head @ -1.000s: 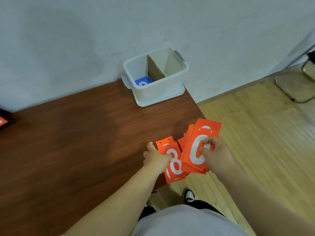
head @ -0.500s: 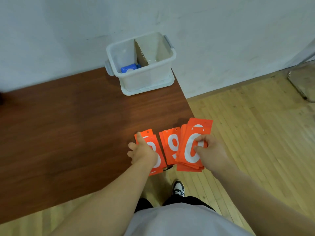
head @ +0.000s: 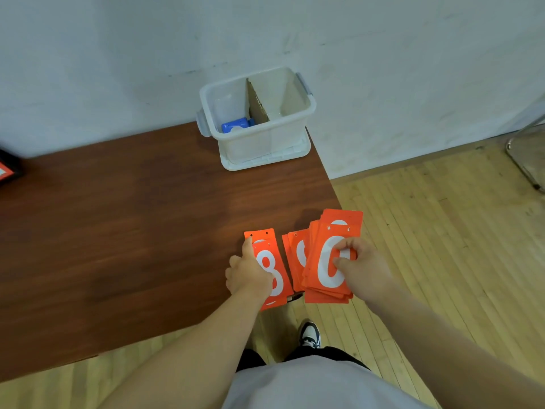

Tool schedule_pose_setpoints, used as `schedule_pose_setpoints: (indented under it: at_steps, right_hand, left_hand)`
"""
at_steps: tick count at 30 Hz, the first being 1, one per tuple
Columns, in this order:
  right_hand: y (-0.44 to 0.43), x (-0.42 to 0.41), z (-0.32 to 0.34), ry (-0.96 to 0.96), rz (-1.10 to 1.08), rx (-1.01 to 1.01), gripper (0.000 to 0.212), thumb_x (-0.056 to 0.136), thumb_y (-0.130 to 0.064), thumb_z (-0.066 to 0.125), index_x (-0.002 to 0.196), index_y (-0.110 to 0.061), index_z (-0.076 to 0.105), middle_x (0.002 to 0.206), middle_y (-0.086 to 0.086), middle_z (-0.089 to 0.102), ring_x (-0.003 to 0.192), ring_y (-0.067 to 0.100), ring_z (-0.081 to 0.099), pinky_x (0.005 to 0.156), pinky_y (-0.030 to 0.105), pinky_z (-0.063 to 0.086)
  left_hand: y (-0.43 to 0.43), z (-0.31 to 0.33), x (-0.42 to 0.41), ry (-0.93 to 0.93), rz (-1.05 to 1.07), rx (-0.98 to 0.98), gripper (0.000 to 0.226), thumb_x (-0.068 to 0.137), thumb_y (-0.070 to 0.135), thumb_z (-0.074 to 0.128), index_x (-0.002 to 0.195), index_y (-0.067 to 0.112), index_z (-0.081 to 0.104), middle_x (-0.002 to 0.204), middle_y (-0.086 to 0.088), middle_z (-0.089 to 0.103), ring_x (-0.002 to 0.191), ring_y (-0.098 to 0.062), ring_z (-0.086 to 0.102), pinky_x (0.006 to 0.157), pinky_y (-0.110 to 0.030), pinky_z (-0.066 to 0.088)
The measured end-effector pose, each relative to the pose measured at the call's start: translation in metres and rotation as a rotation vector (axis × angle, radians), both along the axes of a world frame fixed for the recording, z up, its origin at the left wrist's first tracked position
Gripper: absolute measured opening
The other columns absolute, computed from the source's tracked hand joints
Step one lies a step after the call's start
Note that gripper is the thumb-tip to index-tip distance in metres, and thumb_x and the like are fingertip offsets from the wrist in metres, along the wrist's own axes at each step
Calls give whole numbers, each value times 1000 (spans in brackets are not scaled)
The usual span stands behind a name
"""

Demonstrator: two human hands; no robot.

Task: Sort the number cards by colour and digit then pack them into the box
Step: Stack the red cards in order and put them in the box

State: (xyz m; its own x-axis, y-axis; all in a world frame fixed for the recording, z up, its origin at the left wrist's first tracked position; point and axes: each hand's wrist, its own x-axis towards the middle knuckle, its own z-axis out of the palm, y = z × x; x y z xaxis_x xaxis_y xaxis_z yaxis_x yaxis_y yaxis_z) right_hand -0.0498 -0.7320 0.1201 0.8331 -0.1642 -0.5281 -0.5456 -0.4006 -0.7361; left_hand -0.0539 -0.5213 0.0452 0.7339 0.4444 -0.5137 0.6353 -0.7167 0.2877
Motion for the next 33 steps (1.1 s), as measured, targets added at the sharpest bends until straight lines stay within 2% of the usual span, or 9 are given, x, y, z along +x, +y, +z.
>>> schedule_pose_setpoints:
  at_steps: [4,6,10,16,22,26,29,31,33]
  right_hand:
    - [12,-4,-1,4,7,-43,20,91,-13,61,100,-30,62,113,-6,61,100,19,61,65,23,50]
    - [18,-8,-2,8,5,-61,20,90,-13,61,97,-31,61,109,-11,61,98,15,60,69,27,52]
    - [30,-14,-3,28,-21,-72,17,91,-15,62,98,-31,61,111,-9,61,99,18,60,75,30,56]
    - [52,-14,5,37,-37,-65,16,94,-17,61,101,-31,61,116,-4,60,101,23,62,80,38,61]
    - [85,-2,19,57,-65,61,19,93,-10,57,98,-27,64,118,3,62,103,30,62,88,46,59]
    - [106,6,38,188,-304,578,24,91,-4,53,94,-19,72,110,15,71,96,37,69,82,48,59]
    - [112,9,48,220,-321,780,23,93,-10,56,107,-17,73,113,16,72,105,38,69,81,48,58]
    - [116,11,55,174,-254,795,24,93,-6,54,106,-17,71,109,17,73,100,37,70,83,50,58]
    - [118,10,60,92,-113,567,24,91,0,51,100,-14,69,97,18,72,87,31,68,83,44,56]
  left_hand:
    - [-1,-2,-6,-77,-23,-110,102,85,12,75,157,38,7,133,-7,40,111,-29,63,84,-35,58]
    - [2,-6,-10,-96,7,-176,99,87,10,74,156,38,10,135,-7,38,116,-30,61,87,-37,57]
    - [21,-11,-11,-162,253,-441,92,85,-1,70,154,39,24,147,-7,44,131,-33,51,98,-43,52]
    - [78,7,-2,-91,703,-640,82,89,2,68,153,38,31,148,-10,45,125,-37,53,97,-51,54]
    - [114,34,-7,-98,624,-687,68,100,8,55,152,42,29,136,-4,45,116,-31,54,94,-53,56]
    - [120,54,-14,-176,451,-766,69,96,8,61,149,42,32,132,3,49,112,-23,56,92,-45,56]
    - [117,69,-15,-213,378,-845,61,91,10,72,138,38,45,129,3,59,109,-21,63,91,-43,59]
    - [110,79,-12,-242,363,-894,56,89,11,74,133,38,51,125,3,64,107,-21,67,91,-46,59]
    - [100,90,-7,-264,385,-994,52,93,9,66,131,42,52,125,2,65,108,-23,68,93,-47,59]
